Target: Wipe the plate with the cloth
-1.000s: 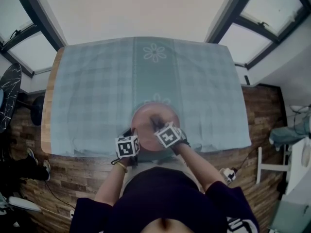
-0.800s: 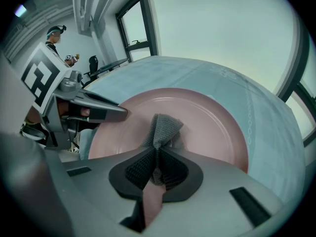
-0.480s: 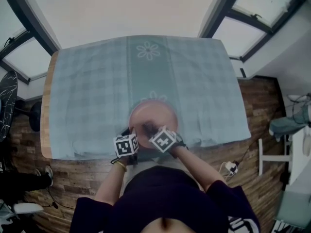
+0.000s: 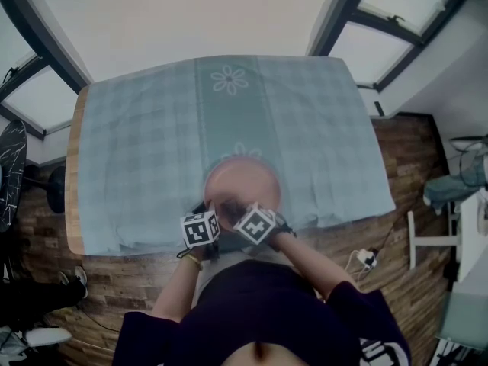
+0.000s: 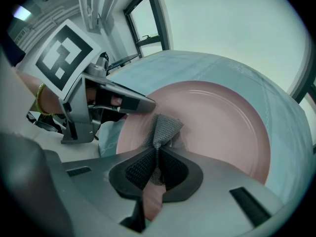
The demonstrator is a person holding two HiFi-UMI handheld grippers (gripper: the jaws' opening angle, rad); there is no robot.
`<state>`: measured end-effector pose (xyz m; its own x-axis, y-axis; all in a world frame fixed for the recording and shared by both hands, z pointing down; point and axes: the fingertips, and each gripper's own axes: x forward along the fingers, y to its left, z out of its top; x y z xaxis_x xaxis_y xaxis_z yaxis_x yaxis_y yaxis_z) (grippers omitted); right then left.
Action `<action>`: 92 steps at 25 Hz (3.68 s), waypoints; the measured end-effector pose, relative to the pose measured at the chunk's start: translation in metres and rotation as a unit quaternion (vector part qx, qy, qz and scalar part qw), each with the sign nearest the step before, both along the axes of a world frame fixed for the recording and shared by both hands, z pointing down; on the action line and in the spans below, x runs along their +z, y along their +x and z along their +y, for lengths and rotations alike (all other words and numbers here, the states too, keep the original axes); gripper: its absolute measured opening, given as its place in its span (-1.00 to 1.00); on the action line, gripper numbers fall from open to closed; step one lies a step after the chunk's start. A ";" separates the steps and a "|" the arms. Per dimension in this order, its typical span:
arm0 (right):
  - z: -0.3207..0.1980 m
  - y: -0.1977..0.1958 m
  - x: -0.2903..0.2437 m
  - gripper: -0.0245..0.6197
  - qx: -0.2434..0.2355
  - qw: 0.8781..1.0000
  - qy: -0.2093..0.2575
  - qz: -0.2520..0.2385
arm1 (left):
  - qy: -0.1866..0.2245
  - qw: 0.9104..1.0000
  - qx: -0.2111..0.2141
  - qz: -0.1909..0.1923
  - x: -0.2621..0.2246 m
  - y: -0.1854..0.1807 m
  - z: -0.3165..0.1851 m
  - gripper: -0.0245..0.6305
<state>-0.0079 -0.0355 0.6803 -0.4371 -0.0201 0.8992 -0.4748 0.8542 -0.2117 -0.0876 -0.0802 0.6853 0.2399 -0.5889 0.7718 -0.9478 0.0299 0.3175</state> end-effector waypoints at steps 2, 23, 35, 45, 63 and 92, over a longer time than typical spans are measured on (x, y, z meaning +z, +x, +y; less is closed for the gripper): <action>0.003 0.001 0.000 -0.82 -0.008 1.000 0.002 0.006 | -0.001 1.000 -0.002 0.000 0.000 0.000 0.000 -0.72; -0.079 0.090 -0.026 -0.82 0.116 0.990 0.067 0.035 | 0.006 1.000 0.004 0.011 -0.001 0.001 -0.002 -0.72; -0.083 0.117 -0.002 -0.82 0.105 0.985 0.075 0.111 | 0.007 1.000 0.003 0.010 0.000 0.002 -0.002 -0.72; -0.047 0.106 0.006 -0.82 0.108 0.990 0.026 0.090 | 0.009 1.000 0.001 0.011 -0.001 0.002 -0.001 -0.72; -0.010 0.074 0.002 -0.82 0.120 0.992 -0.002 0.042 | 0.013 1.000 0.011 0.016 -0.002 0.003 -0.001 -0.72; 0.035 0.039 -0.092 -0.82 0.324 0.926 0.081 -0.174 | 0.094 0.993 0.034 0.058 -0.081 0.003 0.077 -0.64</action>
<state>0.0310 -0.0008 0.5878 -0.5494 -0.5025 0.6675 -0.8257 0.4486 -0.3419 -0.0842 -0.0034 0.6047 0.3643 -0.6990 0.6154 -0.9026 -0.1023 0.4181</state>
